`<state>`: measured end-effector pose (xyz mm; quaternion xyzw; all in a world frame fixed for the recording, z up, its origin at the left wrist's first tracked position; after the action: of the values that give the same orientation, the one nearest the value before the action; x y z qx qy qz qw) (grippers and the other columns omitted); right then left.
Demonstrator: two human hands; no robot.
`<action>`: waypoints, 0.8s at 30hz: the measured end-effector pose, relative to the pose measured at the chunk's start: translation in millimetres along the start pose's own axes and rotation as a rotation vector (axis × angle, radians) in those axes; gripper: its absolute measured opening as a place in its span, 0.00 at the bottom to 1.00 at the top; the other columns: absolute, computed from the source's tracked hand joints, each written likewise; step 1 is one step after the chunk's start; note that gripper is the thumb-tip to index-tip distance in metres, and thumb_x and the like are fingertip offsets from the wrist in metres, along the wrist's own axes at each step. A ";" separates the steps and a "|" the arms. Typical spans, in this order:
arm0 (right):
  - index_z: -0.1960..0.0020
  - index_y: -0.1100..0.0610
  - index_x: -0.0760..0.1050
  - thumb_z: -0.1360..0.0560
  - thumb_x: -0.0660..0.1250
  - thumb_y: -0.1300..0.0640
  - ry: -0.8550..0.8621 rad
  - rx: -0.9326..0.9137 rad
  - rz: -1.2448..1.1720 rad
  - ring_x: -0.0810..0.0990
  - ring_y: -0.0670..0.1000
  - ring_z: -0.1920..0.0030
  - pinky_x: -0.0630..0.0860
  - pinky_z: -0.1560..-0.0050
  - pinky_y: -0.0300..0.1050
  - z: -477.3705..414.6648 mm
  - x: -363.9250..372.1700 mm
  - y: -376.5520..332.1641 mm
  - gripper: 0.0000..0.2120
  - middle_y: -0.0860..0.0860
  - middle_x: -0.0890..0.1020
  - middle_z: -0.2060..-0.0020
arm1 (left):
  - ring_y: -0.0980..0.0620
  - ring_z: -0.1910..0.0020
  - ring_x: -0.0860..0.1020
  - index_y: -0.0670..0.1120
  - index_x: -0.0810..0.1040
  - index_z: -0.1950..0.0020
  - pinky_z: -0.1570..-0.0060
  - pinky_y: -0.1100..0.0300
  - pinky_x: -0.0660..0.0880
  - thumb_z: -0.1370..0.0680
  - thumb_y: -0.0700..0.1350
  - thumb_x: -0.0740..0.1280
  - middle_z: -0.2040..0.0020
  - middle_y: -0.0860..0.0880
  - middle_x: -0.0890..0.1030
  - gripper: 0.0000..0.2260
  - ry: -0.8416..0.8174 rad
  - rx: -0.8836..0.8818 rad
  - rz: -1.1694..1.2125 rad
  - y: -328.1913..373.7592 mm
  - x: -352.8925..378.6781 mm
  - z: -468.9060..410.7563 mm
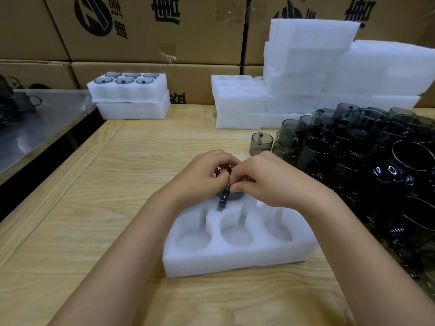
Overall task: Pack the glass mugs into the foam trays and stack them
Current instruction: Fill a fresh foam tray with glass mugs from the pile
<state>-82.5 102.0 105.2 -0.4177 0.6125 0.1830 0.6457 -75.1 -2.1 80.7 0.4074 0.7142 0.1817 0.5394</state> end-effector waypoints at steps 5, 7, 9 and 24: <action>0.59 0.51 0.81 0.27 0.69 0.55 0.006 -0.040 -0.008 0.72 0.39 0.67 0.67 0.64 0.38 -2.3 3.2 2.0 0.03 0.40 0.73 0.74 | 0.65 0.54 0.75 0.54 0.79 0.52 0.51 0.68 0.69 0.27 0.31 0.62 0.54 0.58 0.79 0.17 -0.009 -0.019 -0.010 -4.1 -0.4 1.1; 0.59 0.50 0.81 0.29 0.70 0.54 0.087 -0.031 -0.056 0.73 0.35 0.66 0.65 0.66 0.30 -4.6 1.8 8.0 0.02 0.36 0.75 0.75 | 0.62 0.50 0.76 0.52 0.79 0.49 0.48 0.64 0.70 0.25 0.35 0.60 0.52 0.55 0.81 0.14 0.009 -0.035 0.022 -3.0 -0.5 0.6; 0.54 0.51 0.80 0.29 0.69 0.52 0.251 0.011 -0.160 0.72 0.32 0.63 0.64 0.62 0.27 -7.8 -0.9 15.6 0.05 0.33 0.75 0.70 | 0.57 0.45 0.76 0.48 0.78 0.42 0.43 0.62 0.70 0.23 0.44 0.56 0.47 0.51 0.81 0.14 0.119 -0.057 0.112 1.4 -4.5 -1.5; 0.25 0.45 0.32 0.21 0.45 0.43 -0.217 0.151 0.254 0.33 0.53 0.25 0.30 0.29 0.60 -17.7 64.4 36.2 0.30 0.47 0.38 0.24 | 0.57 0.23 0.44 0.64 0.51 0.24 0.26 0.48 0.40 0.21 0.64 0.43 0.21 0.58 0.50 0.24 -0.252 -0.228 -0.480 -12.5 40.2 -0.9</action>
<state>-109.1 91.8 34.8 -0.2652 0.5989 0.2606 0.7093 -84.1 21.8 47.3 0.1831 0.6925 0.0761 0.6936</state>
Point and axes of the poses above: each hand's wrist, its own z-axis away from the middle knuckle, its own x-axis out of the palm, y = z × x, the point moved 6 cm from there along -z, towards the middle knuckle
